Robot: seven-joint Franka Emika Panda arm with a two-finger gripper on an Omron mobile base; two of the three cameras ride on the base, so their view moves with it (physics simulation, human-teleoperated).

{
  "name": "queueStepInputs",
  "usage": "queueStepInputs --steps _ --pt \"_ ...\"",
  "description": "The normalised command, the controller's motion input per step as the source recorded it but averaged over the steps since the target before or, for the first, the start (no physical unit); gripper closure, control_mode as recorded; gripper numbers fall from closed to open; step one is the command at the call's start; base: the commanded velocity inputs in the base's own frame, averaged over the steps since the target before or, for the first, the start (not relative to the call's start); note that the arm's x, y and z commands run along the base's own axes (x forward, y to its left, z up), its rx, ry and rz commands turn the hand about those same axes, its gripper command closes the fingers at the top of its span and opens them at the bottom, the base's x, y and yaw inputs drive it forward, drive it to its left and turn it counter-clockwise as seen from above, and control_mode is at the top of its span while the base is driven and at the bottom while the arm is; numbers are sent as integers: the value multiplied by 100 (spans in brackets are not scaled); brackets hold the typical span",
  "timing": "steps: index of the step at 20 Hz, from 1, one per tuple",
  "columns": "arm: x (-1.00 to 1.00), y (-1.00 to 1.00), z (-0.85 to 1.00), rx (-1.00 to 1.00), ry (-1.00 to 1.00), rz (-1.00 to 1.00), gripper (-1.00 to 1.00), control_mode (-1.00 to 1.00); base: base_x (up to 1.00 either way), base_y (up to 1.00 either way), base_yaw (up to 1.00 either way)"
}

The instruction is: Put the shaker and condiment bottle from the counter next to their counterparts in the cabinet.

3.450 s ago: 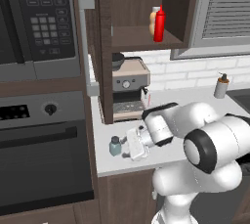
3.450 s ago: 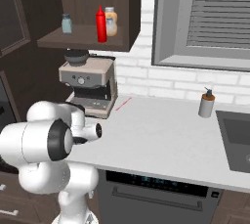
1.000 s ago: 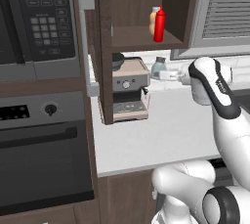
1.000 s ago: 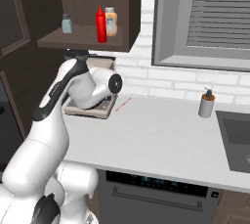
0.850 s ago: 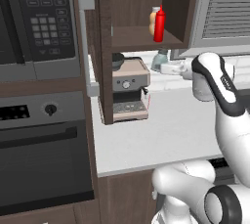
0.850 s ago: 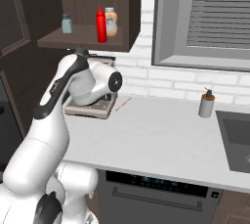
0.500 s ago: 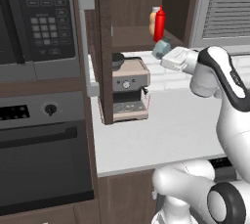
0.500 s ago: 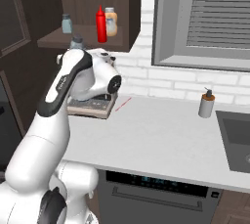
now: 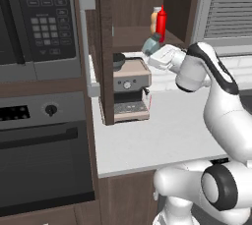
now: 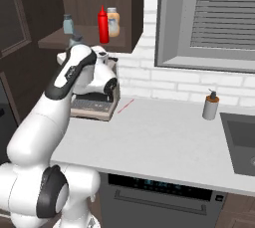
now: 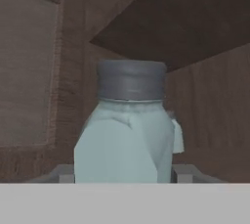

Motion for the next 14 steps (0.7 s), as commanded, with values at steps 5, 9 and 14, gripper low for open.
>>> queueStepInputs --steps 5,9,14 --pt "0 -1 92 -16 13 -9 100 -100 0 0 0" --pt "-4 0 99 -17 12 -13 100 -100 0 0 0" --pt "5 0 29 -19 8 -12 100 -100 0 0 0"
